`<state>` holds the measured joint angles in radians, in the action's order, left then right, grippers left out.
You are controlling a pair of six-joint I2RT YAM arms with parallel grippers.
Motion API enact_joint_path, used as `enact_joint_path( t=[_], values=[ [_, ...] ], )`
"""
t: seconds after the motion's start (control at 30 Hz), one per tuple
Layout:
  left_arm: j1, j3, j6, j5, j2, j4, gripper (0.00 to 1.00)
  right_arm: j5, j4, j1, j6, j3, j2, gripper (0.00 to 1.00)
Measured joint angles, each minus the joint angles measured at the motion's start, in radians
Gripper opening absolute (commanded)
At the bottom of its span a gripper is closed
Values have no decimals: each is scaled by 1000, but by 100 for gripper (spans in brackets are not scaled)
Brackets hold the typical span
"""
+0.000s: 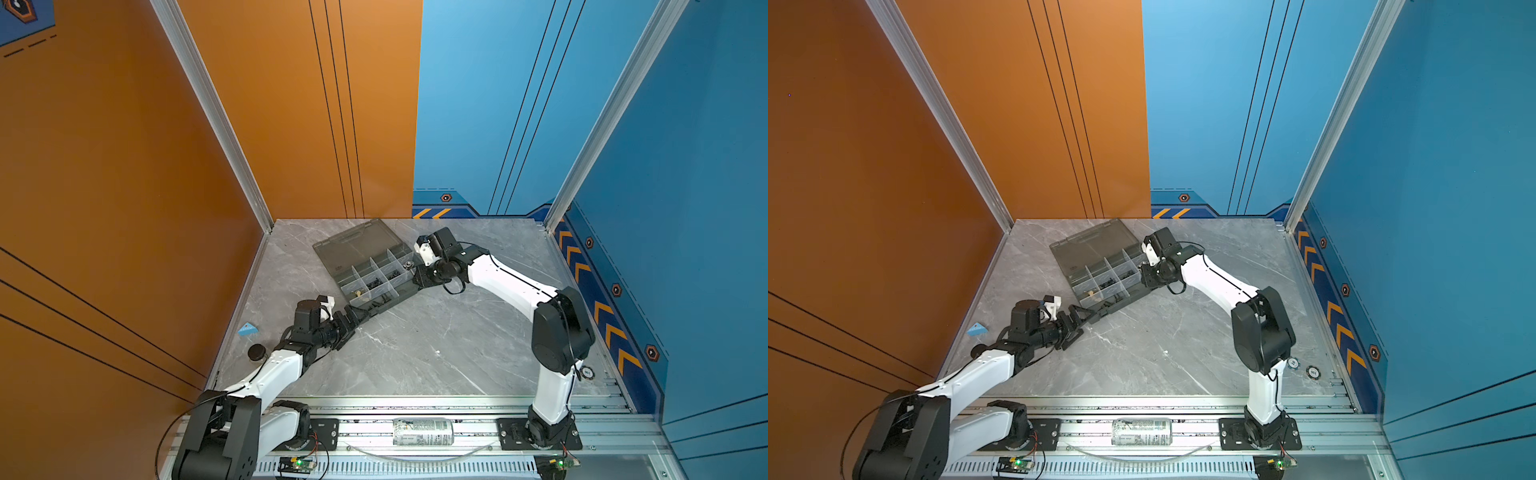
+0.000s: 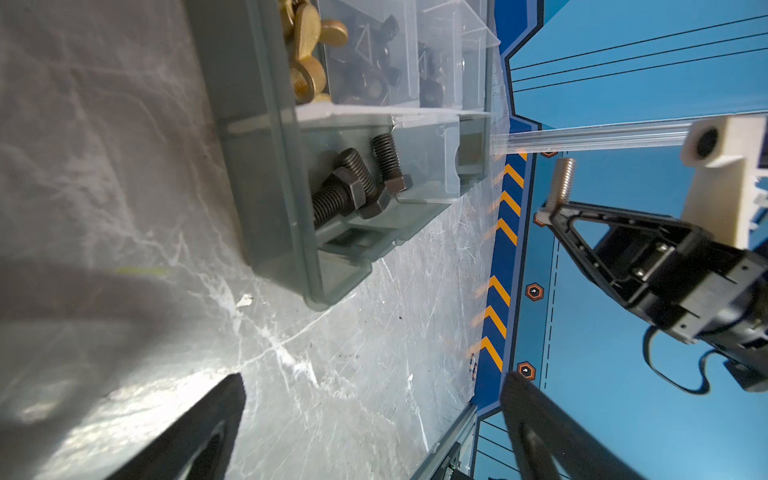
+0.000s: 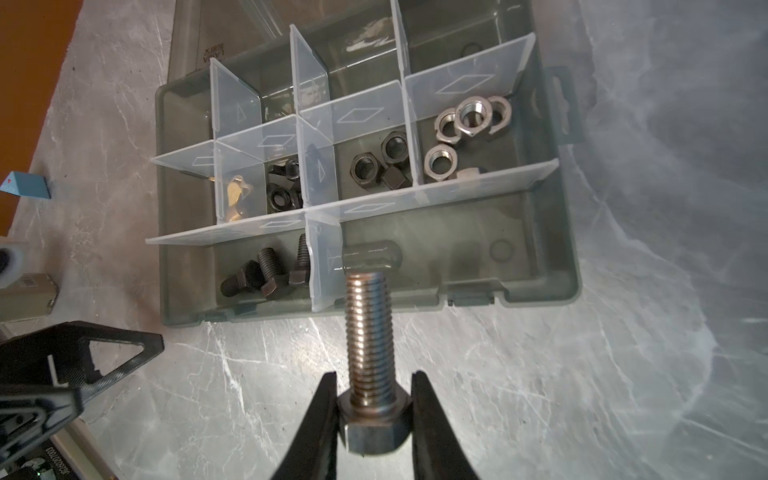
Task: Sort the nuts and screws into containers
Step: 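Lift the silver bolt and carry it over the box with the right gripper, then open the right gripper to drop the silver bolt into the long compartment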
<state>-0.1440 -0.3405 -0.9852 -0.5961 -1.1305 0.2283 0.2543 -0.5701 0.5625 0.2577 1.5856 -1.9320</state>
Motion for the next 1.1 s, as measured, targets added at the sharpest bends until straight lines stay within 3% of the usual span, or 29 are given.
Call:
enact_joint_path(
  t=[0.23,0.6,0.7,0.87,1.0,1.1],
  values=[
    [1,0,0,0,28,-14,98,8,-22,0,-11,95,-131,4],
    [8,0,0,0,37,-29,98,-21,-45,6,-45,140,-204,6],
    [8,0,0,0,37,-31,98,-45,-54,12,-61,153,-208,12],
    [8,0,0,0,37,-31,98,-68,-68,18,-78,175,-212,34],
    [8,0,0,0,38,-32,98,-80,-71,19,-82,179,-212,42],
    [9,0,0,0,47,-38,98,-92,-79,19,-83,179,-212,43]
  ],
)
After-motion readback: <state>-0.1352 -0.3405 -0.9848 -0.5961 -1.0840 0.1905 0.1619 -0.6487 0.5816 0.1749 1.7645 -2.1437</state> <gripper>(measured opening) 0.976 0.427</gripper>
